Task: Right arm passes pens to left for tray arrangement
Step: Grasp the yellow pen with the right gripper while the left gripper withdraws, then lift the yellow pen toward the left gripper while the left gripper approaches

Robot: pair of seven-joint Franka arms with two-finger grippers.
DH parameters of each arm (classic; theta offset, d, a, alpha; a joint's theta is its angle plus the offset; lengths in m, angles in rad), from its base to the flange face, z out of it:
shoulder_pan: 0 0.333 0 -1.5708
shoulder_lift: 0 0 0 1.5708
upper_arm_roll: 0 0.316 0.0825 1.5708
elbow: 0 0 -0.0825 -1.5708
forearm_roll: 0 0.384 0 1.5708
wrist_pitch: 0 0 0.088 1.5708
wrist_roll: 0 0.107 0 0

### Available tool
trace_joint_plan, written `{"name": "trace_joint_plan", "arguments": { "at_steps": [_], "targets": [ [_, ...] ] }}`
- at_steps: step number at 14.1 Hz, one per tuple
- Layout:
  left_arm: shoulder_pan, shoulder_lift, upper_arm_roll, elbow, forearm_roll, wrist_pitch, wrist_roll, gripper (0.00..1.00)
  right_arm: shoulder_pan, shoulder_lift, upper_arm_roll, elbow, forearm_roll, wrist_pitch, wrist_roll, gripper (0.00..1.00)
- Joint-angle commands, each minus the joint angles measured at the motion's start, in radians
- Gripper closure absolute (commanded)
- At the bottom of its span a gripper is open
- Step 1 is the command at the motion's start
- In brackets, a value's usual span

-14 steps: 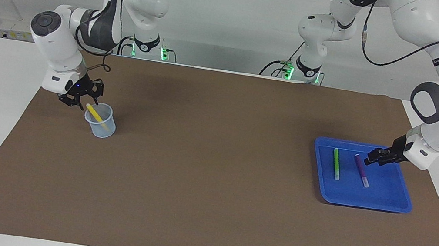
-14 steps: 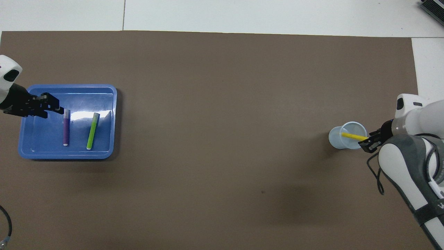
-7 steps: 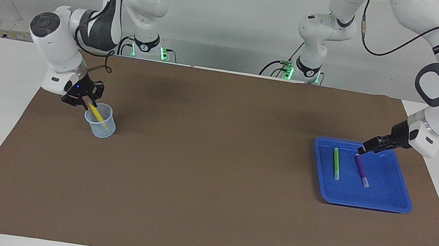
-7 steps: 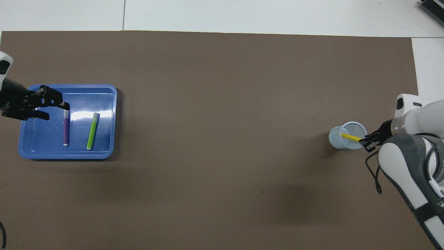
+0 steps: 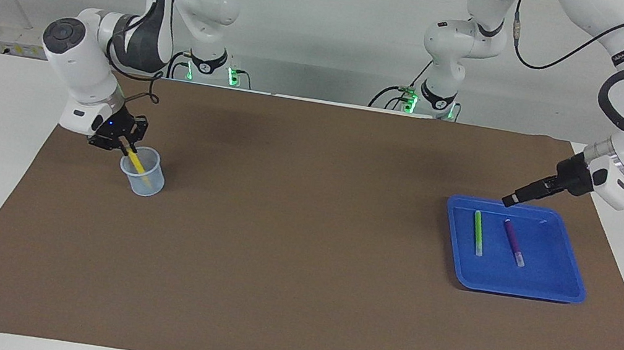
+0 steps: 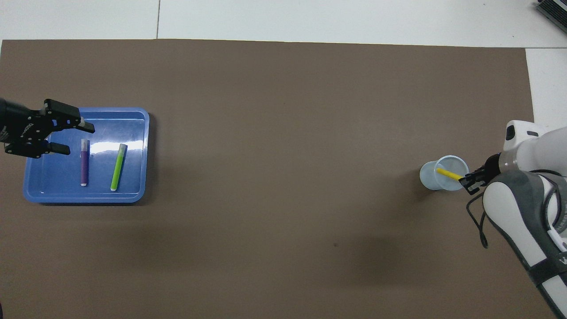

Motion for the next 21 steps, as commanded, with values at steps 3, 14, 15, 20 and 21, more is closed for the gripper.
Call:
{"name": "trace_joint_plan", "arguments": {
  "at_steps": [3, 14, 15, 20, 21],
  "targets": [
    [-0.026, -0.013, -0.001, 0.006, -0.072, -0.011, -0.095, 0.07, -0.01, 0.011, 0.017, 0.098, 0.073, -0.159, -0.001, 1.0],
    [-0.029, -0.039, -0.015, -0.017, -0.104, -0.043, -0.181, 0.09, 0.094, -0.026, 0.048, 0.428, 0.117, -0.529, 0.105, 1.0],
    [-0.029, -0.043, -0.015, -0.025, -0.138, -0.049, -0.212, 0.09, 0.108, -0.028, 0.054, 0.428, 0.169, -0.526, 0.167, 1.0],
    [-0.03, -0.083, -0.015, -0.103, -0.258, -0.043, -0.292, 0.09, 0.245, -0.023, 0.054, 0.42, 0.395, -0.4, 0.492, 1.0],
    [-0.04, -0.089, -0.015, -0.12, -0.265, -0.04, -0.297, 0.09, 0.268, -0.025, 0.055, 0.413, 0.433, -0.365, 0.555, 1.0]
  ]
}}
